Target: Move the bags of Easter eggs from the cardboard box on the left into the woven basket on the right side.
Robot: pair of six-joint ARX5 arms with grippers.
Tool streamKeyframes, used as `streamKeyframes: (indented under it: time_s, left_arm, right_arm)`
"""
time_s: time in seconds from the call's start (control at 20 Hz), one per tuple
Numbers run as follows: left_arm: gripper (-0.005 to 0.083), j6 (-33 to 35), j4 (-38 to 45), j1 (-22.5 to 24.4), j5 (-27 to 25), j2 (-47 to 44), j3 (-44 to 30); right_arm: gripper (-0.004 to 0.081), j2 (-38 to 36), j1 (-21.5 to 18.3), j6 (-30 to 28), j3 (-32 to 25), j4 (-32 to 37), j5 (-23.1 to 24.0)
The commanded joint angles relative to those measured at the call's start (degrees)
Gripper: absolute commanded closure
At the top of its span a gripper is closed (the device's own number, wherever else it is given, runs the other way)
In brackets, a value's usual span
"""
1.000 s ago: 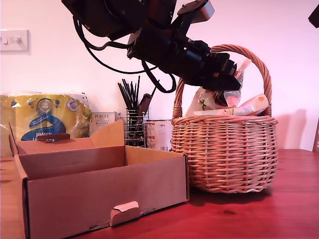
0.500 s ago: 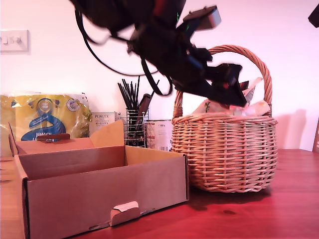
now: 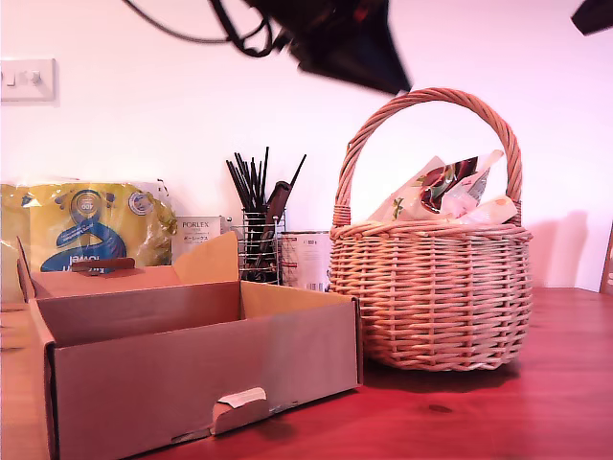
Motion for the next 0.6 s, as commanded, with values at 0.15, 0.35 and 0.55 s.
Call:
streamKeyframes:
  time_s: [0.15, 0.35, 0.55]
  left_arm:
    - [0.0793, -3.43, 3.54, 3.43, -1.88, -8.37, -10.84]
    - [0.0793, -6.73, 7.17, 8.83, -2.23, -18.97, -21.75]
    - [0.0793, -9.42, 7.39, 15.19, -4.26, -29.97, -30.69]
  right_arm:
    - [0.0783, -0.33, -3.93, 1.84, 0.81, 2.97, 1.20]
    - [0.0783, -3.61, -7.21, 5.16, -0.85, 6.21, 5.20]
    - [0.0783, -9.66, -7.58, 9.38, -4.92, 9.11, 4.85]
